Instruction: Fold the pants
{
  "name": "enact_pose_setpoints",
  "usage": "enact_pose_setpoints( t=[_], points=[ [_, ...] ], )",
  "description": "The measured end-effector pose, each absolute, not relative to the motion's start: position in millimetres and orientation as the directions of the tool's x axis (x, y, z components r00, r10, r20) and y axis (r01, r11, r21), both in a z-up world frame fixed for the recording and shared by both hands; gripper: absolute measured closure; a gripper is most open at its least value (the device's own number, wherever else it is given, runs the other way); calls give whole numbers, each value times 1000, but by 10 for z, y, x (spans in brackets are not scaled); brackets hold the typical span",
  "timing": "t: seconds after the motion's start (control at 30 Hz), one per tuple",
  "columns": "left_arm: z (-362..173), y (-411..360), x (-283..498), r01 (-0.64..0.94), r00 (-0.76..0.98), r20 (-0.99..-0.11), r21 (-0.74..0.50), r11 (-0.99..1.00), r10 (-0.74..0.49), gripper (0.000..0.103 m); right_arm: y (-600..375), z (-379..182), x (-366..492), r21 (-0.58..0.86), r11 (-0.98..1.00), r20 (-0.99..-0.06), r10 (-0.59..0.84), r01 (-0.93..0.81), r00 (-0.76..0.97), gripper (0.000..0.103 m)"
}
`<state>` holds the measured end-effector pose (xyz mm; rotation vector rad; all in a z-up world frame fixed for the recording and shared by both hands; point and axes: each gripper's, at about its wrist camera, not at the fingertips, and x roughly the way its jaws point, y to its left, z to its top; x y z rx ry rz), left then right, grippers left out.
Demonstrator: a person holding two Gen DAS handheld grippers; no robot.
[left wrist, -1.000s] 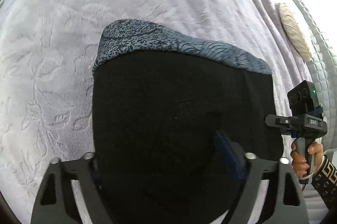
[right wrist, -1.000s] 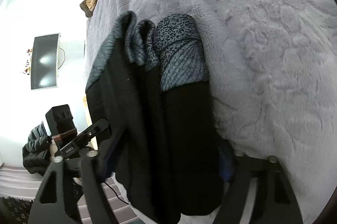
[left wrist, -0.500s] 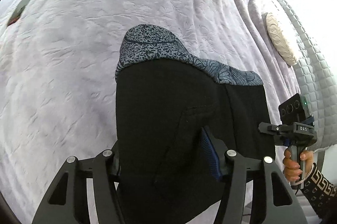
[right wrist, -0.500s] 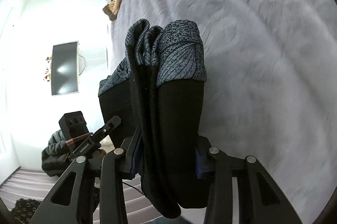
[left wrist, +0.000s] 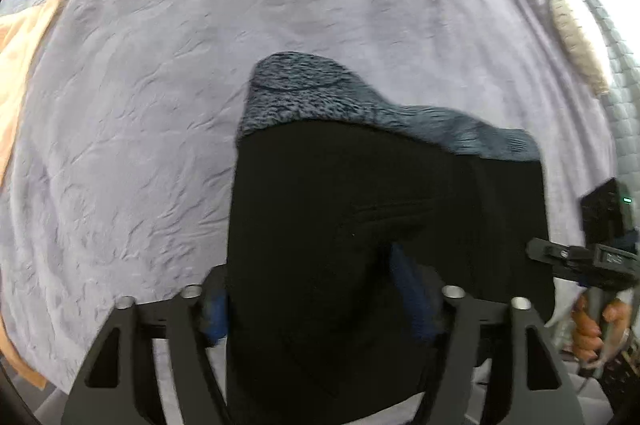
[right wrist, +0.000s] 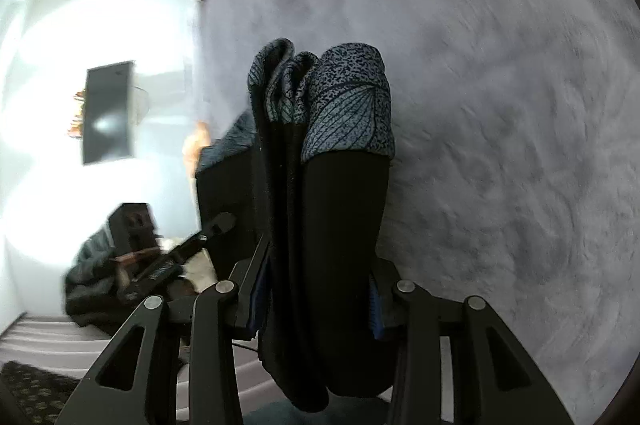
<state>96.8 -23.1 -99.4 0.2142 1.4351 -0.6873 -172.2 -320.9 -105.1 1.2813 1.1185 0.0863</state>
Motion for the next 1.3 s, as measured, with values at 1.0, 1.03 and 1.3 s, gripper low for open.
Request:
enact_pose_setpoints(
  t=[1.0, 1.03, 1.3],
  points=[
    [-881, -329, 1310, 515, 248, -959, 13, 857, -135, 8, -3273, -745, -1028, 437, 697, -897, 290, 568, 334, 94],
    [-852, -328, 1290, 524, 254, -958, 22, 852, -131, 8, -3270, -728, -1043, 437, 695, -897, 290, 571, 334, 94],
    [-740, -272, 1051, 563, 230, -968, 46, 825, -103, 8, -3074, -528, -1249, 350, 742, -935, 235, 572, 267, 93]
  ],
)
